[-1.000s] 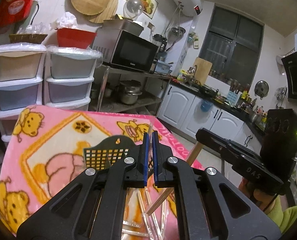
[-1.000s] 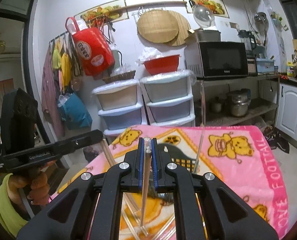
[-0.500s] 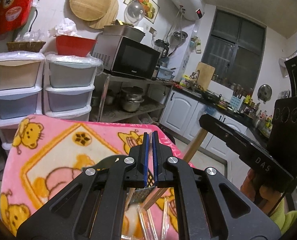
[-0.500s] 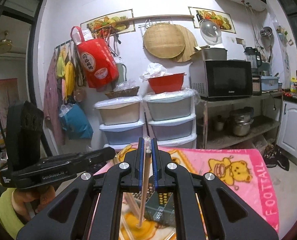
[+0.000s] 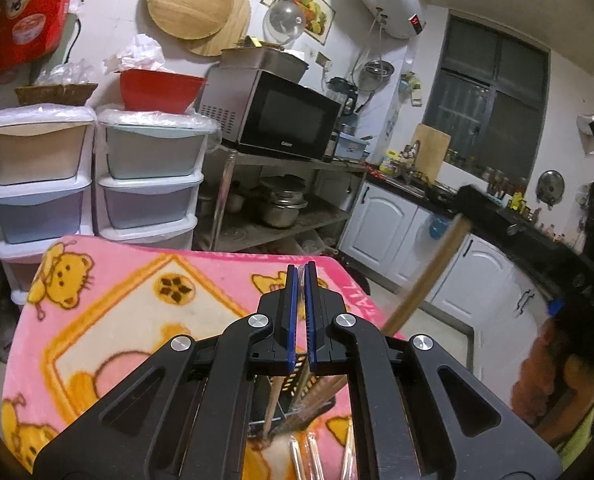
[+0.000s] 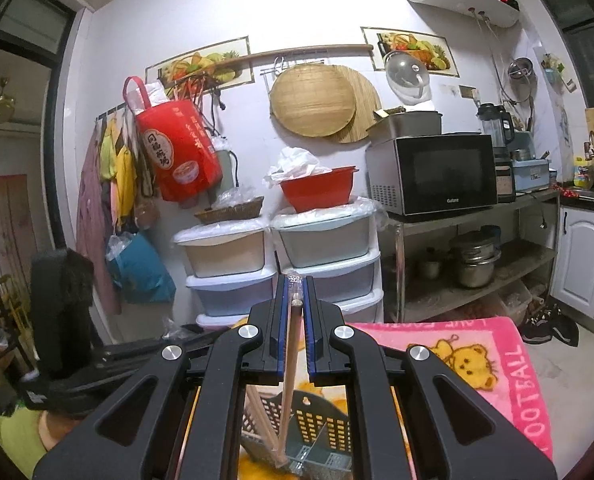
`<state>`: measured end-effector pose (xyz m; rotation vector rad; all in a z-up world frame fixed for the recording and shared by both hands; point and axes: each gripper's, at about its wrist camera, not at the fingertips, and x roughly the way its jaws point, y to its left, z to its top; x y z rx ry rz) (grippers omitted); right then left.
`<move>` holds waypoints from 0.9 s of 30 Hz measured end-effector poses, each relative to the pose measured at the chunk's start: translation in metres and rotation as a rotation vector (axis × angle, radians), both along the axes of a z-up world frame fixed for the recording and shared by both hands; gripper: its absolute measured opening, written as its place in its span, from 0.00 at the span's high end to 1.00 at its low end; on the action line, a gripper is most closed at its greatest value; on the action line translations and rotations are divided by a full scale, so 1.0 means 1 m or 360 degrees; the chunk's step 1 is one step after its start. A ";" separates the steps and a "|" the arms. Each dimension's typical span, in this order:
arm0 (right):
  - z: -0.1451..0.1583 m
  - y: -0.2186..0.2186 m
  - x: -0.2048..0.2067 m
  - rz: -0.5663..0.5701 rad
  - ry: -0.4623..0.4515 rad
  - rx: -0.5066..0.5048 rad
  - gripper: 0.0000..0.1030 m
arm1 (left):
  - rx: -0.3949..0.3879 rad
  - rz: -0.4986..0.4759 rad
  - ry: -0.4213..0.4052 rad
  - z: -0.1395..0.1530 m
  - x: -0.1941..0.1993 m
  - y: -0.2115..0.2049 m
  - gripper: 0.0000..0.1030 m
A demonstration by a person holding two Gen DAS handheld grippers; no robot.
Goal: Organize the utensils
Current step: 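Lower the left tool's chopstick into the caddy while the right tool lowers its chopstick in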
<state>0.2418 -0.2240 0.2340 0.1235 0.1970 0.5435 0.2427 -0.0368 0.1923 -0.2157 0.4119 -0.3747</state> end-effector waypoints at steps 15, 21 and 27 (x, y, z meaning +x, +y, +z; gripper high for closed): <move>-0.018 -0.012 0.017 -0.0164 0.0029 -0.0038 0.93 | -0.0045 0.0073 -0.0039 0.005 0.023 0.000 0.98; -0.027 -0.012 0.029 -0.0180 0.0071 -0.0033 0.93 | -0.0068 0.0088 -0.0048 0.010 0.029 0.004 0.98; -0.040 -0.007 0.042 -0.0174 0.0122 -0.0034 0.93 | -0.0081 0.0091 -0.0022 0.009 0.034 0.006 0.98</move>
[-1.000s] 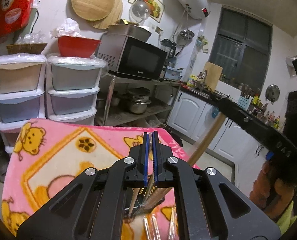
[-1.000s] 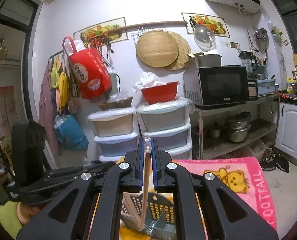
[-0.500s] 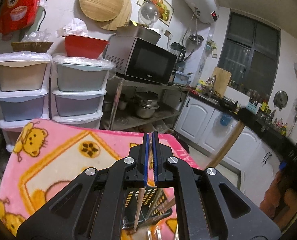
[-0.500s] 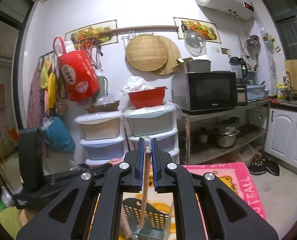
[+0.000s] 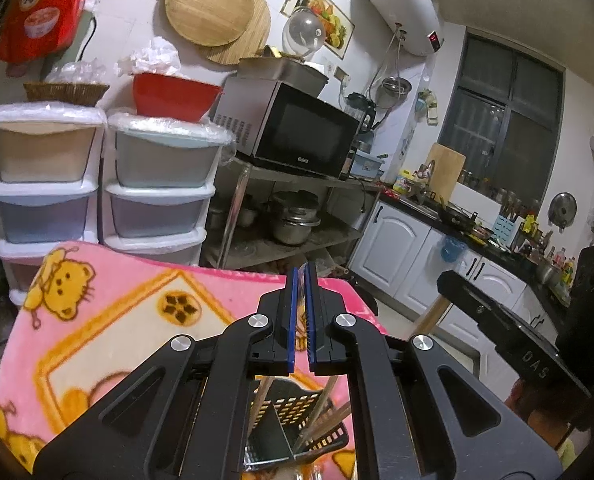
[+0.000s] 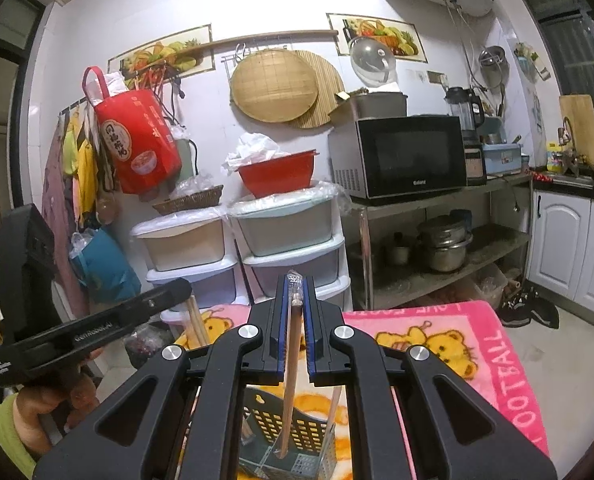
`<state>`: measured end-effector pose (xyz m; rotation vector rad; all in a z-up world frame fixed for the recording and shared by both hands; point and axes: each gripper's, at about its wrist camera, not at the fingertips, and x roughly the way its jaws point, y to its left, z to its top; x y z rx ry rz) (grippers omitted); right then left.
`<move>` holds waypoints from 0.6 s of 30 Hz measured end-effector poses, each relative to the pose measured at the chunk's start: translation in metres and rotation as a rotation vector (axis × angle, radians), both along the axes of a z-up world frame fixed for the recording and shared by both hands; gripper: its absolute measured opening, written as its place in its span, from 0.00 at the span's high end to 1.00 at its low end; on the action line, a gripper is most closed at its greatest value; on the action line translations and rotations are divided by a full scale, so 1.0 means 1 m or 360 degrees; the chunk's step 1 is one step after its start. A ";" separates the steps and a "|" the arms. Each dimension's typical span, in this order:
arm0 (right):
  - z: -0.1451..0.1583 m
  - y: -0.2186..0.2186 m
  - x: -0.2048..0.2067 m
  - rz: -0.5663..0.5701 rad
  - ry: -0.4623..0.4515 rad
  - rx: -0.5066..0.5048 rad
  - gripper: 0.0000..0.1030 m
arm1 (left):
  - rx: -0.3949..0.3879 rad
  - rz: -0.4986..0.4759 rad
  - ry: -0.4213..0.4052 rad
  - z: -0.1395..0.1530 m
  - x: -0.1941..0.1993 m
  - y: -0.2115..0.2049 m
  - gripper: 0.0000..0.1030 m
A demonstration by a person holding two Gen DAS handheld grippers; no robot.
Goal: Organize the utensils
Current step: 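Lower the left tool's chopstick into the caddy while the right tool lowers its chopstick in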
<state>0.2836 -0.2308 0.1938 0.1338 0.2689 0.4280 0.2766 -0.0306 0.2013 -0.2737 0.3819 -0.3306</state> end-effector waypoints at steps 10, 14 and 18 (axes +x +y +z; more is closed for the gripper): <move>-0.025 0.012 0.010 -0.0035 0.0038 -0.0060 0.93 | 0.0042 -0.0029 0.0061 -0.025 0.003 -0.010 0.98; -0.033 0.014 0.008 -0.0018 0.0045 -0.0064 0.93 | 0.0081 -0.0027 0.0074 -0.038 -0.002 -0.016 0.98; -0.037 0.012 0.003 -0.0006 0.0030 -0.0079 0.93 | 0.0096 -0.0013 0.0082 -0.051 -0.008 -0.017 0.98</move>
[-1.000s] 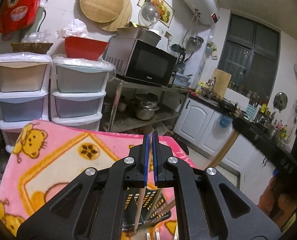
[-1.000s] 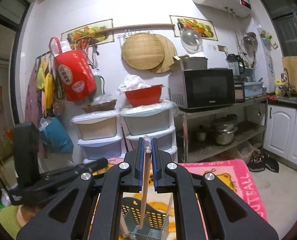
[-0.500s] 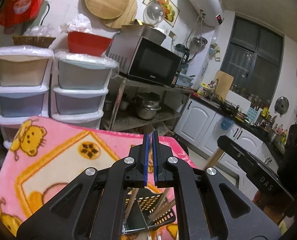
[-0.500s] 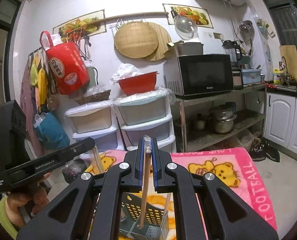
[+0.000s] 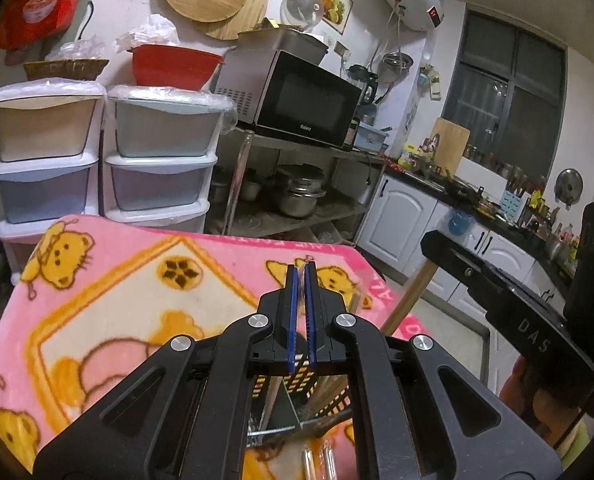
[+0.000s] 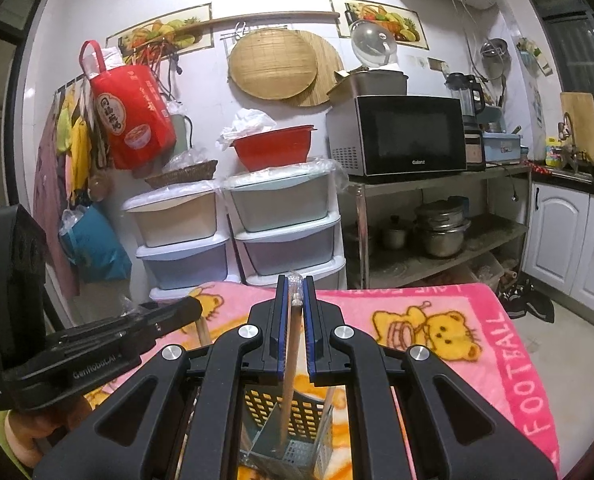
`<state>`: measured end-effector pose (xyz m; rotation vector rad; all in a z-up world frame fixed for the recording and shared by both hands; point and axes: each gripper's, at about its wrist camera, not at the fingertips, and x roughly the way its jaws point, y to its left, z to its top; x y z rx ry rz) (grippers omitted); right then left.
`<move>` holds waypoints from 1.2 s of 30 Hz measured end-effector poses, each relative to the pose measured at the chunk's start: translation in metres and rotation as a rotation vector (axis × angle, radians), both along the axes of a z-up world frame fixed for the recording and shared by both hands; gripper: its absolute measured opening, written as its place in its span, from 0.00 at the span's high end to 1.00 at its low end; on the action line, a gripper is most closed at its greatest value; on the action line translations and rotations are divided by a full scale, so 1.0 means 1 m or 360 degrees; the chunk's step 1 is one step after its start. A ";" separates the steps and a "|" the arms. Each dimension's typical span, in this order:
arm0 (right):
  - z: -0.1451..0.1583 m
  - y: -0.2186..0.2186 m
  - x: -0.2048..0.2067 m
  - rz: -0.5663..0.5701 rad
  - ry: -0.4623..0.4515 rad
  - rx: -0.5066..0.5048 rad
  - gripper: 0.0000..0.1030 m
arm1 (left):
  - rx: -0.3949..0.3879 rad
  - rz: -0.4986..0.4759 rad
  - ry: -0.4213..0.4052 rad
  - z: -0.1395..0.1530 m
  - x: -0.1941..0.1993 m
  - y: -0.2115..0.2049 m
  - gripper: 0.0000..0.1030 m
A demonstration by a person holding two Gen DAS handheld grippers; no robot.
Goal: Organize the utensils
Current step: 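Lower the left tool's chopstick into the caddy while the right tool lowers its chopstick in, then open the left tool to release its chopstick while the right tool opens too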
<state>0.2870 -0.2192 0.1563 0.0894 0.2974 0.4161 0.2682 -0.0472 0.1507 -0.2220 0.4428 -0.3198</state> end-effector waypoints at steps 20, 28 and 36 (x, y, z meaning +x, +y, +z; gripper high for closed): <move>-0.025 -0.024 -0.030 -0.0077 0.0119 0.0049 0.92 | -0.0039 0.0011 0.0138 -0.027 -0.023 0.020 0.98; -0.027 -0.026 -0.042 -0.0092 0.0152 0.0065 0.88 | -0.0070 0.0030 0.0113 -0.026 -0.037 0.032 0.91; -0.035 -0.029 -0.052 -0.0117 0.0196 0.0070 0.68 | -0.0077 0.0012 0.0120 -0.029 -0.053 0.036 0.72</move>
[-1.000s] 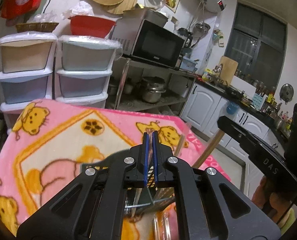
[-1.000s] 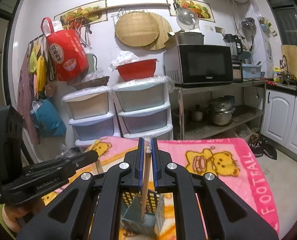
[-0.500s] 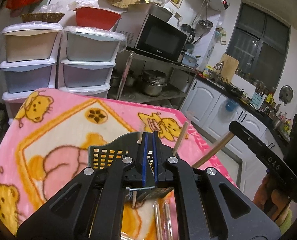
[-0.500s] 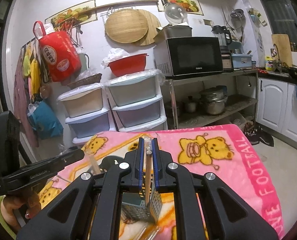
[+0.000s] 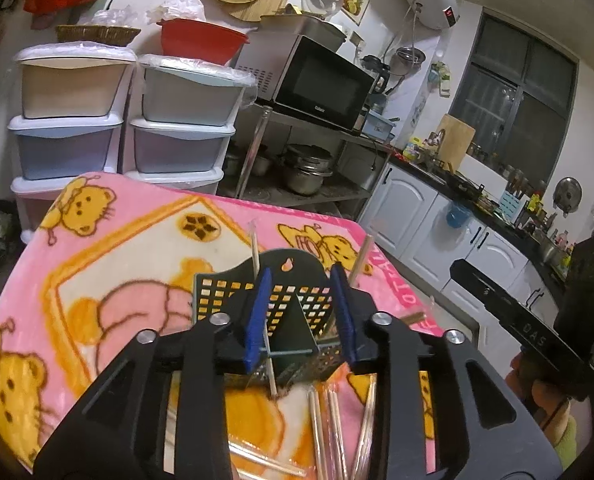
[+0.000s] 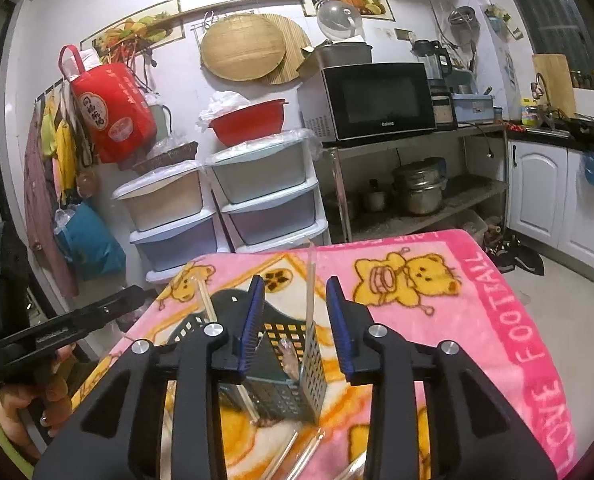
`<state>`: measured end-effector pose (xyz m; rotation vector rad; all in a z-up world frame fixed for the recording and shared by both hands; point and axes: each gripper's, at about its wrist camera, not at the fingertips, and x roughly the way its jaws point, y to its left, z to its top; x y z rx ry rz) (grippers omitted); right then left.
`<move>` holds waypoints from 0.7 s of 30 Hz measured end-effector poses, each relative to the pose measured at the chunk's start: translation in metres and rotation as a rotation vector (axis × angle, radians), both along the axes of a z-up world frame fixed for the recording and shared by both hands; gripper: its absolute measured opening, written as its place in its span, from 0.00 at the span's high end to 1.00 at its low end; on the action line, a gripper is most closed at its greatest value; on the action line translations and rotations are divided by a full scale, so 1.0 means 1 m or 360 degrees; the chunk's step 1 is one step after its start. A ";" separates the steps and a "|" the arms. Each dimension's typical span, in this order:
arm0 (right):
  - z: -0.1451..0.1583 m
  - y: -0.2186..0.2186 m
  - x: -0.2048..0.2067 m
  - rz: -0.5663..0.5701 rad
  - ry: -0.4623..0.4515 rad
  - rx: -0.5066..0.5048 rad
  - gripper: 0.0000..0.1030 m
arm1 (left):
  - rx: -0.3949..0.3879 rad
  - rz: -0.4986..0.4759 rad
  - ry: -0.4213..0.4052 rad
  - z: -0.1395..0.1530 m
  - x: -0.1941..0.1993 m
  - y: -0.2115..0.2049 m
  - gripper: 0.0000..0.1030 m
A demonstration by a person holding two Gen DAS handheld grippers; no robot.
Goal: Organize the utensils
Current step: 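Open the left tool to release its chopstick while the right tool opens too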
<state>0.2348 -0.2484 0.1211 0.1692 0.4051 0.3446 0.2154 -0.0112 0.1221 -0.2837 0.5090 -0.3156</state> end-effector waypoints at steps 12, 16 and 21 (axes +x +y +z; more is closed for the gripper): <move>-0.005 -0.003 -0.014 -0.0017 0.0026 -0.0001 0.54 | -0.0043 -0.0021 0.0004 -0.005 -0.025 0.006 0.44; -0.011 -0.003 -0.019 -0.0011 0.0046 -0.0016 0.51 | -0.0043 -0.0022 0.0001 -0.008 -0.033 0.008 0.33; -0.019 -0.004 -0.027 -0.0007 0.0070 -0.0035 0.49 | -0.0041 -0.0017 0.0000 -0.012 -0.041 0.013 0.19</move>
